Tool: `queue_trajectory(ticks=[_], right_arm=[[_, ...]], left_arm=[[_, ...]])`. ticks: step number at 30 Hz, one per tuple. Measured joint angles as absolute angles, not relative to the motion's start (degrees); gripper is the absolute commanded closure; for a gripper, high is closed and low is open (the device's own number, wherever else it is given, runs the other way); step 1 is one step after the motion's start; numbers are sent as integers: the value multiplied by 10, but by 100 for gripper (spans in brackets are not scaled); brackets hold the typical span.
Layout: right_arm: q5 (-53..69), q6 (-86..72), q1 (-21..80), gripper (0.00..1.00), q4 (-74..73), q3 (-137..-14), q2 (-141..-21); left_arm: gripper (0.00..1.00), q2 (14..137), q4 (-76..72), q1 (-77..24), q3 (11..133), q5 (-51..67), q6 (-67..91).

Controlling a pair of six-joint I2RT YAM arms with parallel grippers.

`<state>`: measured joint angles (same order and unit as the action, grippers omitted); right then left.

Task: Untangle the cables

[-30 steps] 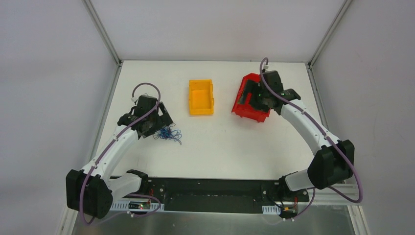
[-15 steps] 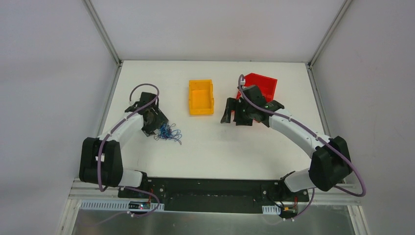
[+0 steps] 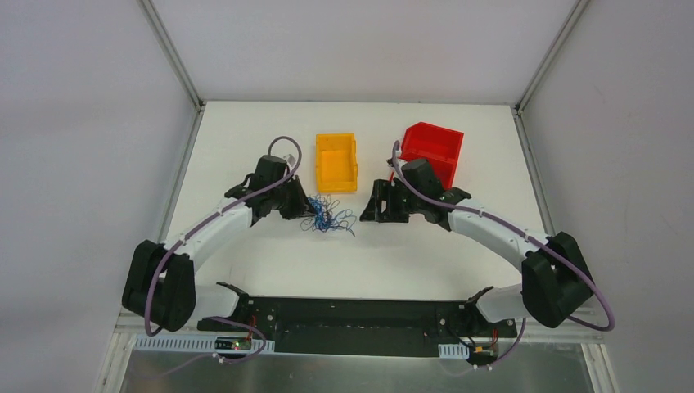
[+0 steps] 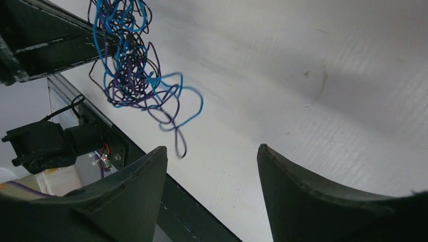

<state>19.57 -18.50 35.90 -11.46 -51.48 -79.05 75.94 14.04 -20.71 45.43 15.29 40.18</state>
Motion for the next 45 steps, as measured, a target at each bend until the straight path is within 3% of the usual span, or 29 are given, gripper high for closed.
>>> queue_trajectory(ticks=[10, 14, 17, 20, 26, 28, 31, 32, 34, 40, 45], right_arm=[[246, -183, 377, 38, 20, -404, -708], [259, -170, 377, 55, 46, -394, -661], [272, -161, 377, 55, 57, -394, -649], [288, -159, 378, 49, 58, -394, -649], [308, -157, 388, 53, 58, -394, -653], [309, -155, 392, 62, 58, -394, -658], [309, -151, 398, 94, 58, -394, -667], [309, -148, 399, 99, 58, -394, -668], [304, -150, 400, 100, 57, -394, -672], [212, -152, 401, 100, 36, -394, -652], [18, -162, 401, 100, -19, -394, -569]], left_arm=[[100, 704, 92, -268, 453, 272, 346], [100, 704, 90, -271, 453, 295, 337], [100, 704, 86, -277, 453, 301, 335], [100, 704, 85, -282, 453, 310, 335], [100, 704, 83, -282, 456, 313, 335], [100, 704, 83, -282, 458, 314, 335], [100, 704, 82, -282, 462, 316, 334], [100, 704, 82, -282, 463, 316, 334], [100, 704, 81, -282, 464, 315, 334], [100, 700, 87, -285, 463, 271, 333], [100, 658, 135, -284, 450, 128, 348]])
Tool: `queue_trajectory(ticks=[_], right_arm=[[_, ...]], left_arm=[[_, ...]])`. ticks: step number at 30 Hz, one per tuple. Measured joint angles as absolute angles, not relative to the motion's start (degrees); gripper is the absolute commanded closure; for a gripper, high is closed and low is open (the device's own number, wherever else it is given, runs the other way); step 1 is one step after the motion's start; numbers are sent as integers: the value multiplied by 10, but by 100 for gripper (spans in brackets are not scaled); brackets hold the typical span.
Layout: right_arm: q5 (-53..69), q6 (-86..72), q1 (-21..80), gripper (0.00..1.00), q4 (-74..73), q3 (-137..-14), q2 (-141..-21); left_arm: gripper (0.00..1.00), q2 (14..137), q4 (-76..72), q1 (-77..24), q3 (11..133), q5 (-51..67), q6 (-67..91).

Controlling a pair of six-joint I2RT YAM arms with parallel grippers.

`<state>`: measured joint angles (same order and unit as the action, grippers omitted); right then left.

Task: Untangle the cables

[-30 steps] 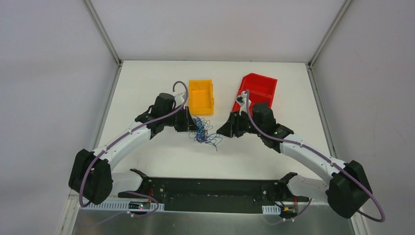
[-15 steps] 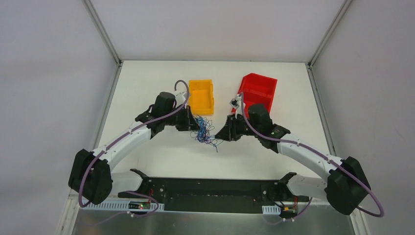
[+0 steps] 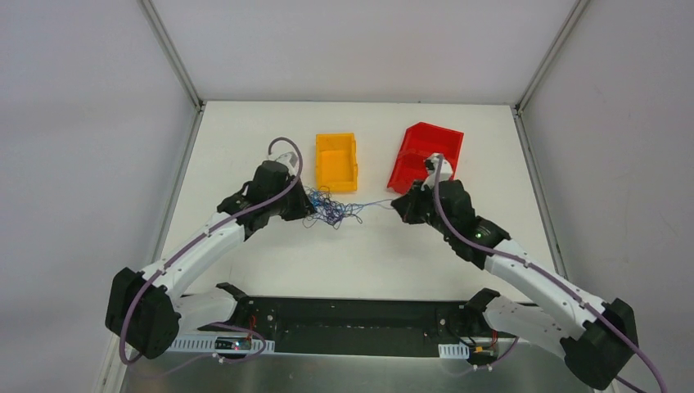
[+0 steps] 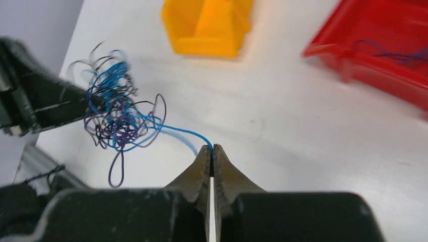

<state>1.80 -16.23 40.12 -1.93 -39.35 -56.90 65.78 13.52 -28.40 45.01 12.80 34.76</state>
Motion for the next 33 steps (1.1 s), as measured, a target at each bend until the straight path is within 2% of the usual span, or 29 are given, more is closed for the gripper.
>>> queue_trajectory(ticks=[3, 7, 10, 17, 20, 23, 29, 33], right_arm=[[-117, -186, 396, 100, -59, -388, -511], [-269, -230, 338, 100, -122, -365, -425], [-321, -246, 293, 100, -153, -354, -375], [-375, -259, 270, 100, -199, -351, -330], [-343, -253, 269, 100, -200, -351, -331], [-262, -234, 268, 100, -184, -350, -334], [2, -202, 268, 100, -127, -353, -390], [122, -201, 269, 100, -123, -378, -434]], left_arm=[[100, 628, 184, -274, 447, 17, 392], [100, 579, 248, -183, 412, -97, 464], [100, 524, 294, -145, 377, -157, 511], [100, 419, 354, -145, 359, -239, 577], [100, 408, 363, -145, 360, -247, 580], [100, 416, 365, -145, 363, -234, 572], [100, 458, 339, -145, 384, -151, 521], [100, 492, 311, -145, 385, -90, 496]])
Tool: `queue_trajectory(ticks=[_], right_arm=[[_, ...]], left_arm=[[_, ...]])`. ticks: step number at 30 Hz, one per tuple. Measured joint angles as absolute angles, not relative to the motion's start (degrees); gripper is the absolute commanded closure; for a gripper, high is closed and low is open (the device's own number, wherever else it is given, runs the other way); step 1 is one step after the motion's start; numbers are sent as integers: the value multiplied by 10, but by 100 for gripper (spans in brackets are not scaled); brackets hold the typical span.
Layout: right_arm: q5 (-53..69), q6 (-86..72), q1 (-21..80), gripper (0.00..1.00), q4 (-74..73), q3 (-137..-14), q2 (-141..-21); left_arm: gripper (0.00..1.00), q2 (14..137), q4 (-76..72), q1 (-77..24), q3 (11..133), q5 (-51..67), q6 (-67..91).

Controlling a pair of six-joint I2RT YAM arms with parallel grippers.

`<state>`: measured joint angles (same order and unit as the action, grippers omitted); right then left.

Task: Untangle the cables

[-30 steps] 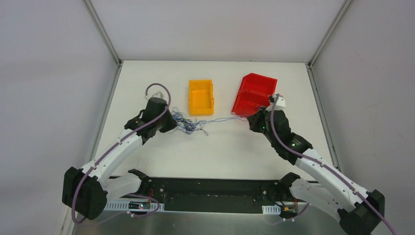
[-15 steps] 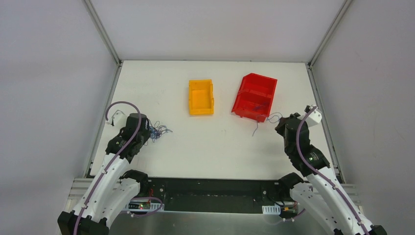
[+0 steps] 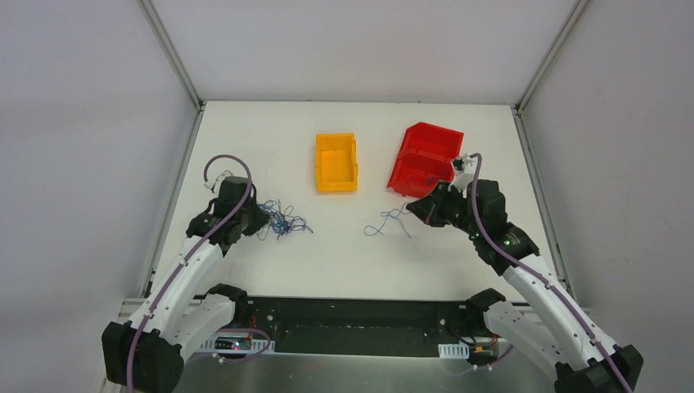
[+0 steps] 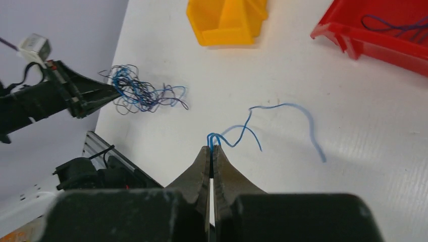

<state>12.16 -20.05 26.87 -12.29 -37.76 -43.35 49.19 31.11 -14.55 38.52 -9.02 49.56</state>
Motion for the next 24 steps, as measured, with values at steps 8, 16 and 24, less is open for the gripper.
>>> queue_trajectory(ticks=[8, 16, 24], right_arm=[[153, -196, 269, 100, -145, -547, -468], [89, -170, 266, 100, -163, -700, -572], [-4, -157, 233, 100, -202, -850, -722]], left_arm=[[100, 531, 271, -146, 385, -2, 468], [100, 533, 254, -146, 387, 20, 454], [100, 536, 251, -146, 387, 32, 440]])
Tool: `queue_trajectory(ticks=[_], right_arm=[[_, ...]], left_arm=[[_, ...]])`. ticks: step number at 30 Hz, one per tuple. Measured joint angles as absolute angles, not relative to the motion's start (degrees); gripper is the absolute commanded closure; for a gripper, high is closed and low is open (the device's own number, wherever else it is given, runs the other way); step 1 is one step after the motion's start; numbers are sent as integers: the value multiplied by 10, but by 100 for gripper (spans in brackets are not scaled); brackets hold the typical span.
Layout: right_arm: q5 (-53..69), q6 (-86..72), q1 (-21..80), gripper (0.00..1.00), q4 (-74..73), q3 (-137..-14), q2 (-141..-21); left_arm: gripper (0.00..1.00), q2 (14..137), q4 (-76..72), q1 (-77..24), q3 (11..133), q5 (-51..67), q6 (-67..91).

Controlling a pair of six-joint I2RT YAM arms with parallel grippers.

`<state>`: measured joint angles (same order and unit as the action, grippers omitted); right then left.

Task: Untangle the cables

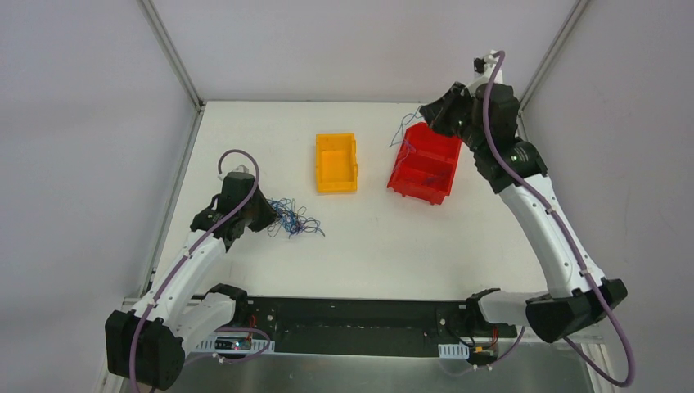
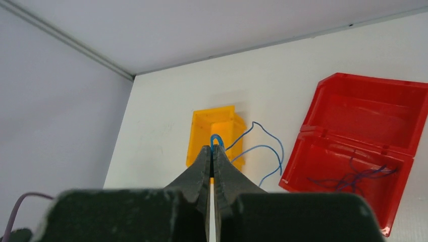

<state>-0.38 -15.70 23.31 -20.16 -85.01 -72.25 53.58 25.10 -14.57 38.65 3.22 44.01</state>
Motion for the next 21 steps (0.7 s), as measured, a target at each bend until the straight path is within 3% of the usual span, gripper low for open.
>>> queue_trajectory(ticks=[21], right_arm=[[54, -235, 60, 100, -199, -917, -937]], left_arm=[[100, 622, 242, -158, 442, 73, 434]])
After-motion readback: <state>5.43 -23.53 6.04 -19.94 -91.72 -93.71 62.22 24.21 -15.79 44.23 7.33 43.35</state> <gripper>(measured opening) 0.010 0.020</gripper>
